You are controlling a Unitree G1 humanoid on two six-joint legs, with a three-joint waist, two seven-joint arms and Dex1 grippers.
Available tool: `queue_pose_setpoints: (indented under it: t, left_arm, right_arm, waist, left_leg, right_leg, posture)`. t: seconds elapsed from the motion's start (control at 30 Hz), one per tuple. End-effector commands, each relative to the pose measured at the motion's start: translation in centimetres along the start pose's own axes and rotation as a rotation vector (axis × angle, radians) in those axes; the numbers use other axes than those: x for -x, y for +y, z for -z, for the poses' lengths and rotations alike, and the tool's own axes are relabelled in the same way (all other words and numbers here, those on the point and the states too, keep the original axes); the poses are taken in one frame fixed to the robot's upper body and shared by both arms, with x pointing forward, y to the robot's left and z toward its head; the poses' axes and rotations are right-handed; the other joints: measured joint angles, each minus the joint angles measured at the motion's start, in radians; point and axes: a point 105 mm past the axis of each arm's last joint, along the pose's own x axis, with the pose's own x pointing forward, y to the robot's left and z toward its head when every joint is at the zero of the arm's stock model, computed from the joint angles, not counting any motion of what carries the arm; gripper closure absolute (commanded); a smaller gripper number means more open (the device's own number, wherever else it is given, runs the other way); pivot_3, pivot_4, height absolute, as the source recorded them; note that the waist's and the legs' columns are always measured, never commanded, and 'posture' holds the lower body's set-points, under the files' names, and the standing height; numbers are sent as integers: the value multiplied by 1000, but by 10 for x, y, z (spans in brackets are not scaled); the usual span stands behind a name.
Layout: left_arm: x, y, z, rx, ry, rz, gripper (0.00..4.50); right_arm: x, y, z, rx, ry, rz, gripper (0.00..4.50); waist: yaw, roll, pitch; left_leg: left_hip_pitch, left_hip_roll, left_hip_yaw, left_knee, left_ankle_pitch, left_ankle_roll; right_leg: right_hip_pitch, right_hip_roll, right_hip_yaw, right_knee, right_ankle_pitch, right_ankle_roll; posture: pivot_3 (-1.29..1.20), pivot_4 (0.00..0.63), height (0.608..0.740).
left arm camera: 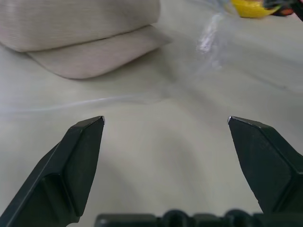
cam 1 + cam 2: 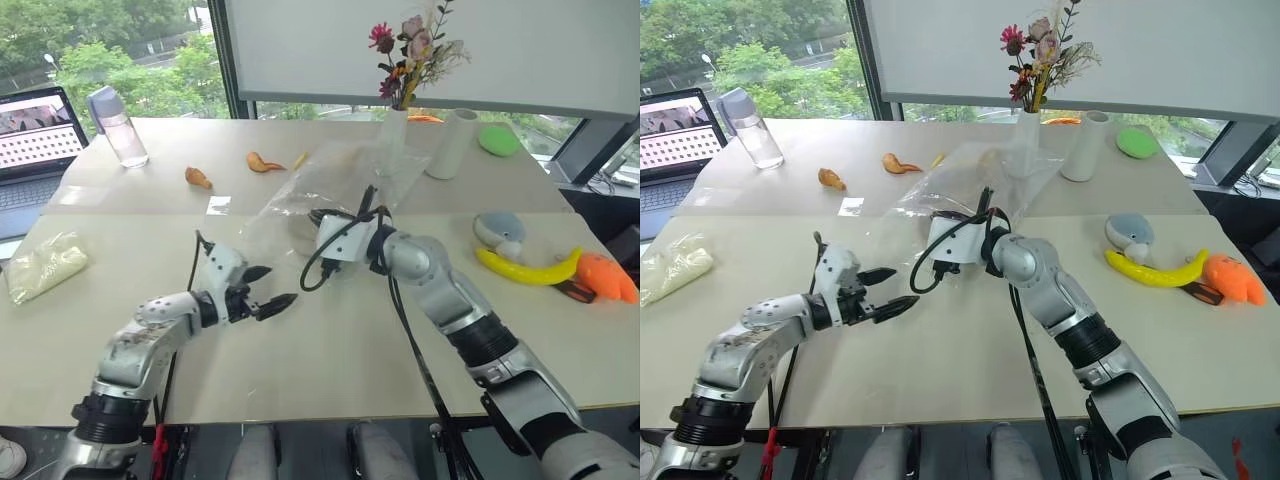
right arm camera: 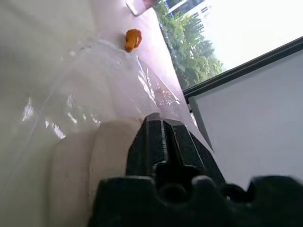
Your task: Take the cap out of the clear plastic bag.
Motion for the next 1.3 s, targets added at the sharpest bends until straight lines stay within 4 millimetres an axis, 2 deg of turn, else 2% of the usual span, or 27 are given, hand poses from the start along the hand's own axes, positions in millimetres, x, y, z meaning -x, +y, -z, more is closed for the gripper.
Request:
queue_pose_setpoints:
  t: [0.03, 0.17, 0.47, 0.83, 0.97, 1.1, 1.3]
  left_arm:
    - [-14, 2, -22, 14, -80, -57, 0]
    - [-24, 4, -30, 55, -118, -82, 0]
    - [-27, 10, -35, 74, -128, -106, 0]
    - [-39, 15, -36, 86, -130, -166, 0]
    - [-48, 17, -33, 152, -149, -201, 0]
    - [-53, 12, -27, 383, -161, -166, 0]
    - [-45, 4, -27, 776, -275, -94, 0]
  right_arm:
    - [1, -28, -8, 48, -20, 90, 4474]
    - [1, -30, -3, 82, 6, 107, 4474]
    - [4, -36, 4, 117, 40, 138, 4474]
    - [7, -46, -5, 134, 6, 175, 4474]
    - [6, -50, -10, 133, -9, 189, 4474]
    - [5, -53, -13, 117, -21, 199, 4474]
    - [7, -60, -10, 89, -13, 224, 4474]
  waist:
    - [3, 0, 0]
    - [2, 0, 0]
    - [-1, 0, 0]
    - [0, 0, 0]
    - [0, 0, 0]
    - [-1, 0, 0]
    - [-2, 0, 0]
  left_leg:
    - [0, 0, 0, 0, 0, 0]
    - [0, 0, 0, 0, 0, 0]
    - [0, -1, -1, 0, 0, 0]
    - [0, -1, -1, 0, 0, 0]
    - [0, -1, -1, 0, 0, 0]
    - [0, -1, -1, 0, 0, 0]
    - [0, -1, -1, 0, 0, 0]
  right_leg:
    - [0, 0, 0, 0, 0, 0]
    - [0, 0, 0, 0, 0, 0]
    - [0, 0, 0, 0, 0, 0]
    - [0, 0, 0, 0, 0, 0]
    - [1, 0, 0, 0, 0, 1]
    - [0, 0, 0, 0, 0, 1]
    - [1, 0, 0, 0, 0, 1]
  posture:
    - [0, 150, 740]
    - [0, 150, 740]
    - [0, 150, 740]
    - [0, 150, 740]
    - [0, 150, 740]
    - [0, 150, 740]
    - [0, 150, 740]
